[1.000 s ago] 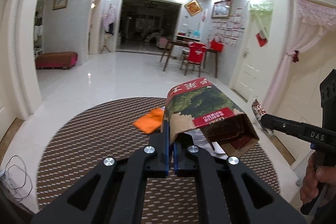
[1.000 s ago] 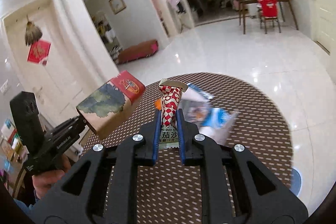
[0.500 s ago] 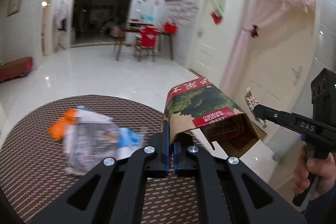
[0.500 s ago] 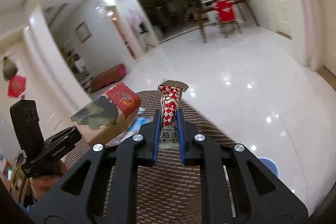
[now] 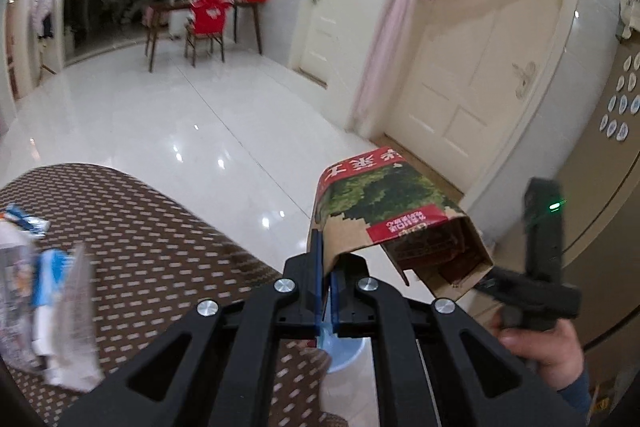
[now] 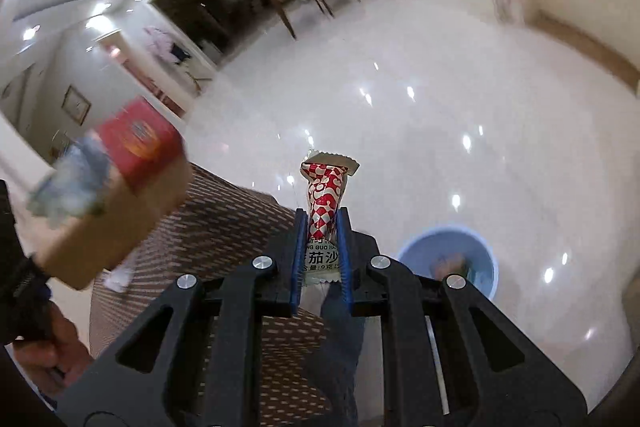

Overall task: Collect trash
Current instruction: 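Carry the cardboard box and red-white candy wrapper to the blue bucket and release both, then return both open tools over the table toward the newspapers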

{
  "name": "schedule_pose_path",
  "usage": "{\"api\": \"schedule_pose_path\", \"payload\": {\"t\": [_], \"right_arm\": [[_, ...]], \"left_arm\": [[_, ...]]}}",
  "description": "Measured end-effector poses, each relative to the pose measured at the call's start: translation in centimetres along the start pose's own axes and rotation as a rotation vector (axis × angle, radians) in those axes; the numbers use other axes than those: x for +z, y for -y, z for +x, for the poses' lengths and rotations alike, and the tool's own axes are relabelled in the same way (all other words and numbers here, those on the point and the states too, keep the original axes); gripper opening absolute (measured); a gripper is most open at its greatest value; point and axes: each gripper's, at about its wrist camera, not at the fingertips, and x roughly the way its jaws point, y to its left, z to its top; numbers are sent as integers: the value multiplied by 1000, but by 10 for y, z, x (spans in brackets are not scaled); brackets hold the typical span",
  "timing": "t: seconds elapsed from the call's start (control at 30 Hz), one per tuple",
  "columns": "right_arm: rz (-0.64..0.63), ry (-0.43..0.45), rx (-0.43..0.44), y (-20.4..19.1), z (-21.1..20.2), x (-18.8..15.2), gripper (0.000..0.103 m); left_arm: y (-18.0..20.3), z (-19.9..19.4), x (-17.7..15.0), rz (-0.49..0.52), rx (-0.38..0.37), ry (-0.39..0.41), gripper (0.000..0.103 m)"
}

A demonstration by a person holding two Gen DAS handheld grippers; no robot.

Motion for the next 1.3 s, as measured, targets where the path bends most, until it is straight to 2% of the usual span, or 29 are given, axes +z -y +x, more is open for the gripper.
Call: {"api": "schedule_pose_path", "payload": {"t": [0.17,0.2,0.23,0.27,0.47,0.63,0.67,0.73,0.77,0.8,0.83,0.97,1.07,1.3], "right_arm": [[109,-105,-41,54,42,-5,21],[142,-118,-49,66,48,-8,31],[161,-120,-58,74,46,-11,53],[175,-116,-68,80,45,-12,61],[221,-37,-84,104,19,-6,65],[226,52,-67,108,-13,6,70],[224,65,-62,107,-18,7,71],[219,83,-53,105,-27,9,74],[214,91,-48,104,-31,10,75],[211,94,-46,106,-32,9,76],[209,95,-45,106,-34,8,78],[212,98,-38,107,-37,8,87],[208,107,-55,99,-39,8,96],[179,139,-99,77,-49,12,97]], "left_arm": [[18,57,1,22,-6,-114,3],[20,66,2,24,-5,-132,3],[22,78,2,29,-3,-155,3],[25,86,2,31,-3,-171,3],[40,139,-1,52,3,-292,3],[56,169,6,84,10,-362,9],[58,174,7,93,12,-382,13],[62,184,5,95,21,-408,48],[62,187,4,94,37,-410,56],[62,191,3,89,59,-422,72],[60,193,2,78,70,-434,84],[59,193,1,43,88,-443,87],[60,175,2,49,99,-384,90],[64,122,7,69,121,-269,93]]}}
